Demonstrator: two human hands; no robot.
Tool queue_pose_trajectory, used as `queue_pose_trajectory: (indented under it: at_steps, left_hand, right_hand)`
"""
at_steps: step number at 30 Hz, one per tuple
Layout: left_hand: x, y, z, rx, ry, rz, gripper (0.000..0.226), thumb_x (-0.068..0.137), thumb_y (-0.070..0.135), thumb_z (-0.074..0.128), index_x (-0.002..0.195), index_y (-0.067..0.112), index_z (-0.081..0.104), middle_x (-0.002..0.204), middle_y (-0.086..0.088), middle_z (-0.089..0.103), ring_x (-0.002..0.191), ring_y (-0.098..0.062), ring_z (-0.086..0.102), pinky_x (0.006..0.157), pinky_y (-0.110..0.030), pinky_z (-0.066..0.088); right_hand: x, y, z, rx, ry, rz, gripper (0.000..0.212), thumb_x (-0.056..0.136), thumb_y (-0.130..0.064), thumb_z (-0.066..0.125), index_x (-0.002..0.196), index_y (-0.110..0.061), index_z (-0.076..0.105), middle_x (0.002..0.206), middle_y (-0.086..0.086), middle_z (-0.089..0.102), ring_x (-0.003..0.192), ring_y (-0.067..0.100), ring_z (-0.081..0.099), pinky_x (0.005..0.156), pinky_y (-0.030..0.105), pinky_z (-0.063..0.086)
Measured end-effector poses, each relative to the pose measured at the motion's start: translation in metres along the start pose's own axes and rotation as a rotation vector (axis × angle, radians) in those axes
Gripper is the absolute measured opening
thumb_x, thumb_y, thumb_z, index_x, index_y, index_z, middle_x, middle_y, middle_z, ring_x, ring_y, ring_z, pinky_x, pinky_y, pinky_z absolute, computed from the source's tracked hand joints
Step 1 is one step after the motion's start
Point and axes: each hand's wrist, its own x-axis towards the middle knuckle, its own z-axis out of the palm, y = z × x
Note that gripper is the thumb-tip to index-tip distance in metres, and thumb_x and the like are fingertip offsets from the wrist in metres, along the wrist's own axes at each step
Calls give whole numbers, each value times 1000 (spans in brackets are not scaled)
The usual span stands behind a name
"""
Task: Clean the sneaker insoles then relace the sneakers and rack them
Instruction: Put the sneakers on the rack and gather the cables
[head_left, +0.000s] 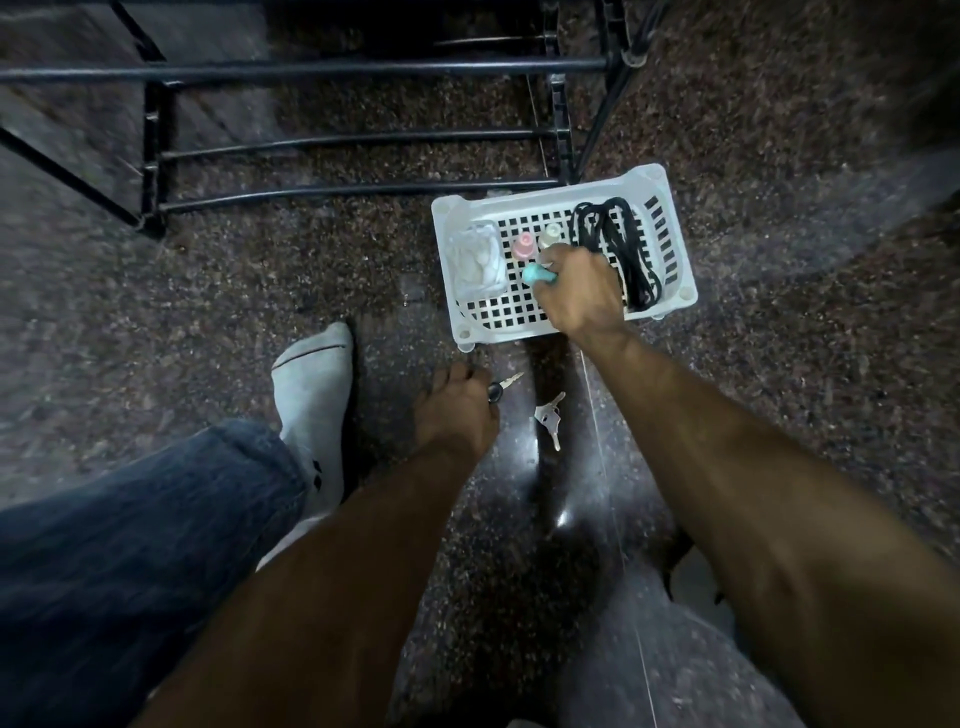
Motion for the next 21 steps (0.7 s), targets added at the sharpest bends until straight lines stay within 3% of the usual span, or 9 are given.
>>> queue_pose_trajectory:
  at_steps: [4, 8, 11, 16, 18, 21]
  left_hand:
    - [1, -1, 1, -1, 17, 3, 41, 89, 30, 54, 128, 18, 49, 131, -7, 47, 121, -28, 44, 95, -44, 45]
    - [0, -1, -1, -4, 15, 8, 39, 88, 29, 55, 125, 18, 51, 129, -6, 47, 120, -26, 45, 93, -43, 46]
    - [-1, 0, -5, 1, 23, 14, 36, 88, 28, 55, 123, 19, 53, 127, -5, 50, 118, -27, 48, 91, -43, 47]
    - [1, 1, -6, 19, 3, 12, 30, 88, 23, 54, 118, 19, 54, 126, -5, 53, 115, -28, 51, 88, -42, 49]
    - [1, 1, -5, 67, -29, 31, 33, 90, 21, 52, 123, 19, 51, 131, -6, 50, 119, -28, 49, 89, -41, 48]
    - [-6, 0, -9, 68, -71, 30, 25, 94, 20, 51, 119, 20, 56, 130, -4, 51, 118, -28, 52, 87, -40, 48]
  right_hand:
    - [16, -6, 2, -149, 20, -23, 31, 91, -15, 64, 121, -14, 63, 104, 8, 69, 80, 21, 64, 65, 25, 49]
    - [21, -8, 4, -114, 17, -32, 34, 91, -14, 62, 125, -18, 60, 103, 8, 70, 81, 22, 66, 58, 21, 43]
    - [8, -5, 2, -120, 69, -86, 33, 94, -25, 61, 126, -20, 59, 93, 4, 68, 75, 18, 63, 50, 18, 34]
    - [-40, 20, 7, -30, 208, 55, 17, 98, -26, 47, 106, -17, 59, 84, 0, 62, 71, 18, 60, 62, 26, 47]
    - [-65, 40, 23, -70, 112, 111, 17, 98, -29, 46, 108, -18, 55, 85, 3, 62, 80, 24, 63, 71, 29, 49]
    - [-100, 66, 51, -129, -97, 81, 35, 92, -40, 56, 123, -25, 49, 118, 5, 57, 105, 27, 58, 86, 33, 46]
